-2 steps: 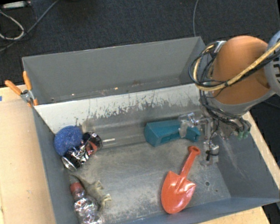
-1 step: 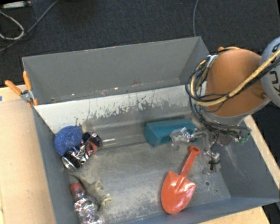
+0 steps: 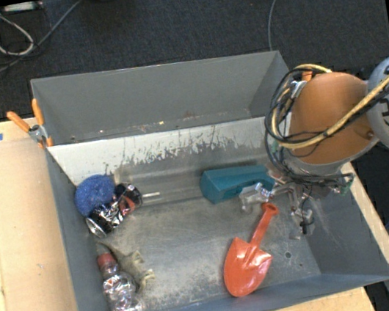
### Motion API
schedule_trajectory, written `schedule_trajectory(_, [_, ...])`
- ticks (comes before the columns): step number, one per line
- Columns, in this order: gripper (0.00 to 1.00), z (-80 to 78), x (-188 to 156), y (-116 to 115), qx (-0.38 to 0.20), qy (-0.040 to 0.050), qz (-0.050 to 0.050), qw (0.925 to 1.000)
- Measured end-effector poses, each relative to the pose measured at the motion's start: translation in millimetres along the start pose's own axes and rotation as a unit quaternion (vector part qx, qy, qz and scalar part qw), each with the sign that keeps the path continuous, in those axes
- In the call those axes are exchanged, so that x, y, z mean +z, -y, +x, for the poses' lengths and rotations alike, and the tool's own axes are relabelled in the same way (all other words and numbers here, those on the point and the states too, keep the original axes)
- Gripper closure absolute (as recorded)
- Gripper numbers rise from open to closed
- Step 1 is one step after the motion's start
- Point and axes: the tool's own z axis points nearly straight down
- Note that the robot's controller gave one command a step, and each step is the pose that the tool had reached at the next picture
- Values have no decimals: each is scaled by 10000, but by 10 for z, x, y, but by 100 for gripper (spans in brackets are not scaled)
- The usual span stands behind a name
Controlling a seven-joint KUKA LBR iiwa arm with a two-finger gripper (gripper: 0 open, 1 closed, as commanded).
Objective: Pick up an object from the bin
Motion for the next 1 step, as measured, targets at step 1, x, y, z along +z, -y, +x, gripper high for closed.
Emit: schedule_trajectory(1, [0, -171, 598, -573, -1140, 17, 3, 9935])
